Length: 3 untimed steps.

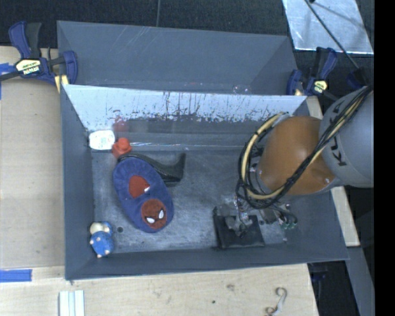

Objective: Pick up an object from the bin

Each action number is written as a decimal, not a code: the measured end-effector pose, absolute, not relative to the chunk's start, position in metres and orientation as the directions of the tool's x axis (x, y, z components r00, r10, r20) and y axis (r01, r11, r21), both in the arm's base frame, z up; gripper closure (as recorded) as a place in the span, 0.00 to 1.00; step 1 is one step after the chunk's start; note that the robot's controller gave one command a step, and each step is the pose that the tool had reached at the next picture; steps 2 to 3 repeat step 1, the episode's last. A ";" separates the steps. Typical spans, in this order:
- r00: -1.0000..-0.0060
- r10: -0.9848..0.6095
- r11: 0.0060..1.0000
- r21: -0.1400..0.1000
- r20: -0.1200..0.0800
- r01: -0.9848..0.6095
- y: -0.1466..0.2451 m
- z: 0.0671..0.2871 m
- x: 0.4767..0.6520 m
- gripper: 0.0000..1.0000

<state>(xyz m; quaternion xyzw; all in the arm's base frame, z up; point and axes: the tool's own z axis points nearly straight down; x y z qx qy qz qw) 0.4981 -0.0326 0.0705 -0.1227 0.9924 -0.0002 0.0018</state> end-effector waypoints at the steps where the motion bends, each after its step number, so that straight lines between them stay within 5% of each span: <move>1: -0.967 -0.254 0.967 -0.004 -0.012 -0.254 -0.041 0.238 0.508 1.00; 3: -0.967 -0.254 0.967 -0.004 -0.012 -0.254 -0.041 0.238 0.508 1.00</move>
Offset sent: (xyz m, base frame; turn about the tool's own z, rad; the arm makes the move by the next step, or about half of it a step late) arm 0.0069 -0.0080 0.1631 -0.0127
